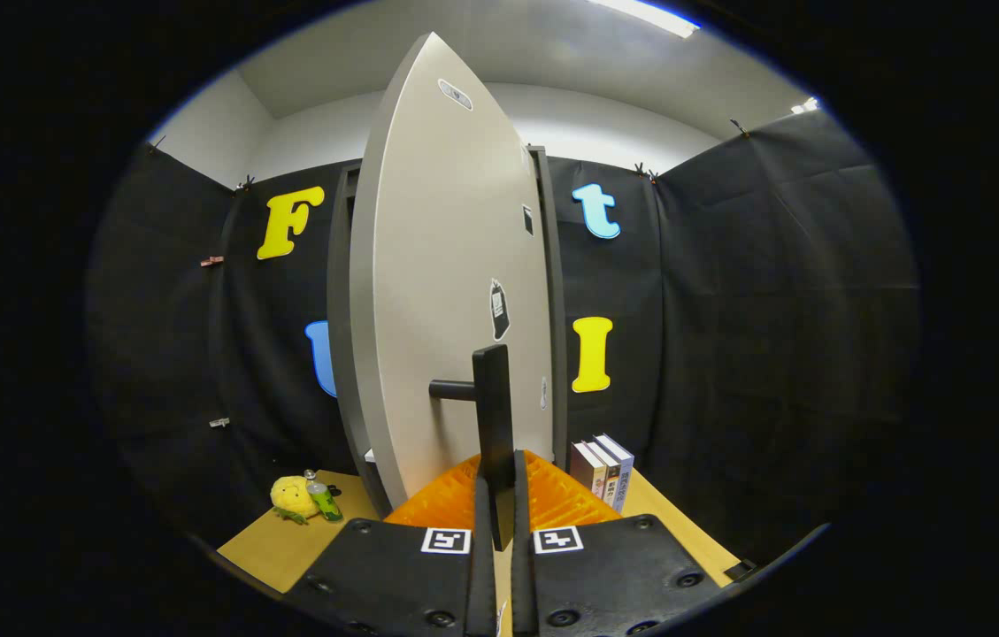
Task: Open the shoe cabinet door, grab the shoes and put them into the shoe cabinet, then close the shoe cabinet door.
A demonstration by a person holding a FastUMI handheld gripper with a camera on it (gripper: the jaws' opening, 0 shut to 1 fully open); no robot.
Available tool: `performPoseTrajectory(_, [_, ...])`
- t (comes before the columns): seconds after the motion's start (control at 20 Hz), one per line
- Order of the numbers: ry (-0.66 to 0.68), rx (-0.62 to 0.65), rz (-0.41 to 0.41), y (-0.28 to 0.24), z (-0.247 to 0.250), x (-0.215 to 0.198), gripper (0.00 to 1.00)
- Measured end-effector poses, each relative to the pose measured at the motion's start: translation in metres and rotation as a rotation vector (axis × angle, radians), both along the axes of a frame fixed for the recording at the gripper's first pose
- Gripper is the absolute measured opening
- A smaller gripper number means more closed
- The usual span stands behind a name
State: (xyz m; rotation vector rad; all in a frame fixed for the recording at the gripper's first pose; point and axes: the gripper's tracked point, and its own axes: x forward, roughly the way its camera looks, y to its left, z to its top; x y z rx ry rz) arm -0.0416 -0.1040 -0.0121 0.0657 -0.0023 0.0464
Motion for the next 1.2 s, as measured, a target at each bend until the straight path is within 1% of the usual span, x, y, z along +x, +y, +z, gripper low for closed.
performPoseTrajectory(0.15, [0.009,-0.050,-0.001,-0.030,-0.002,-0.001,0.11])
performPoseTrajectory(0.2, [0.008,-0.054,-0.005,-0.041,0.001,-0.003,0.09])
performPoseTrajectory(0.25, [0.013,-0.051,-0.006,-0.050,0.002,0.004,0.09])
performPoseTrajectory(0.4, [0.022,-0.006,0.023,-0.072,0.001,0.004,0.06])
performPoseTrajectory(0.5, [0.034,-0.005,0.034,-0.085,0.002,0.006,0.05])
performPoseTrajectory(0.9, [0.044,0.015,0.091,-0.104,0.001,0.011,0.05])
performPoseTrajectory(1.05, [0.043,0.016,0.106,-0.109,0.001,0.000,0.05])
performPoseTrajectory(1.15, [0.059,0.037,0.097,-0.116,-0.005,-0.010,0.07])
performPoseTrajectory(1.2, [0.071,0.050,0.091,-0.118,-0.007,-0.017,0.12])
